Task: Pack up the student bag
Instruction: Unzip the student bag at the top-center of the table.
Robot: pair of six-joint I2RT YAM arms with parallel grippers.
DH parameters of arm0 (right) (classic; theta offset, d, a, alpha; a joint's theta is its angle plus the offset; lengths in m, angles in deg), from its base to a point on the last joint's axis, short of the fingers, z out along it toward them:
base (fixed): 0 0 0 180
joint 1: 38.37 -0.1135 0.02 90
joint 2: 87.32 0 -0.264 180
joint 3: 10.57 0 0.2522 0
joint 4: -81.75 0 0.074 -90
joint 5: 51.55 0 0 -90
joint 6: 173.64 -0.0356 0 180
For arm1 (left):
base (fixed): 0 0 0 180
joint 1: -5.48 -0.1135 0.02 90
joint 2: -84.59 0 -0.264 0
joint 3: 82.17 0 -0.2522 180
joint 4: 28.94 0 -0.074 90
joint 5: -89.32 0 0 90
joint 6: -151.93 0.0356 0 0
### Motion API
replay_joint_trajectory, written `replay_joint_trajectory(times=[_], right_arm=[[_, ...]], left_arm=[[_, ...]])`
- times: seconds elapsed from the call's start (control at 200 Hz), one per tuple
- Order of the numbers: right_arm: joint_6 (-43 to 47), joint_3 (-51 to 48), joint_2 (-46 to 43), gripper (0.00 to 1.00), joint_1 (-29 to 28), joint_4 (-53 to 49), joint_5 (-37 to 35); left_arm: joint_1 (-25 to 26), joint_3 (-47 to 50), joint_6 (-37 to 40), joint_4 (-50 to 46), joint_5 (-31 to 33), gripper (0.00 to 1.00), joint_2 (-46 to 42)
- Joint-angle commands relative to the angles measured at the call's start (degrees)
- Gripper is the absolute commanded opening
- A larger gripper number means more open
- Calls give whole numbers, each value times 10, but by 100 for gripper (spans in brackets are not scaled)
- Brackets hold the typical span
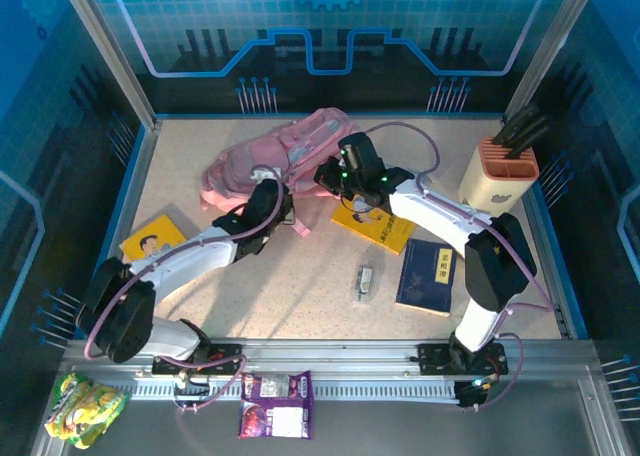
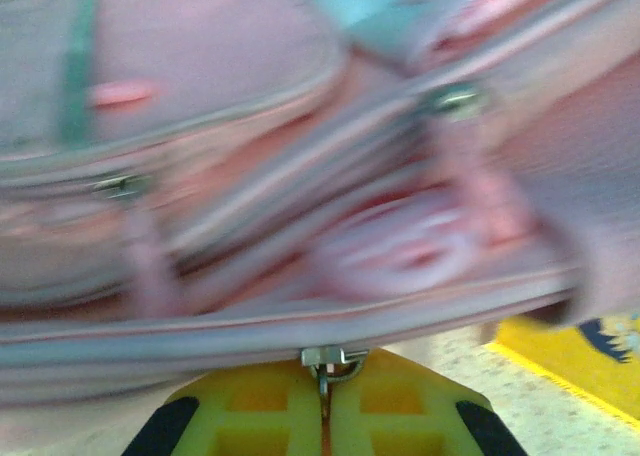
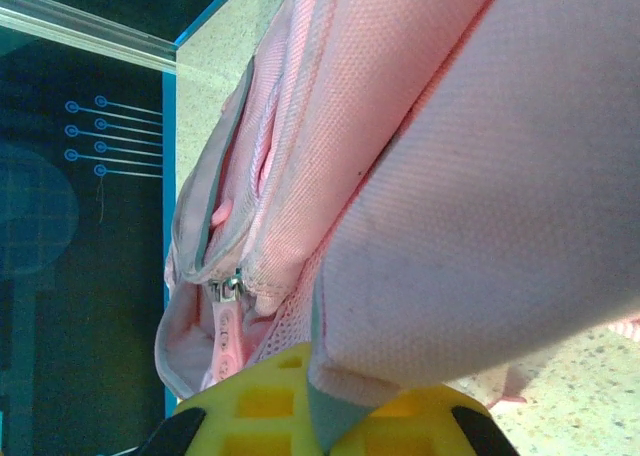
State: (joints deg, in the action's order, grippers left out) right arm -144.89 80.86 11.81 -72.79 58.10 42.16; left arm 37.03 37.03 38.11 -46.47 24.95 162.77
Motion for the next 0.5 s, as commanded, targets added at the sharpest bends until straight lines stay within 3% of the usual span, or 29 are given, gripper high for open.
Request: replay_joint_trajectory(times=[0.0,0.16,0.375,0.495], right_arm=[[30,24,-18,0,43,0,35],[49,58,18,0,71,-16,80],[88,154,104,0,99,-73,140],[100,185,134,0,109,-81,140]], left_arm=[[-26,37,-16,-83,1,0,-43],[-35,54,-20,-122,-56,0,-85],[-27,32,-60,-112,-190,0,-74],[-4,-12,-95,-127,-200,0,-34]])
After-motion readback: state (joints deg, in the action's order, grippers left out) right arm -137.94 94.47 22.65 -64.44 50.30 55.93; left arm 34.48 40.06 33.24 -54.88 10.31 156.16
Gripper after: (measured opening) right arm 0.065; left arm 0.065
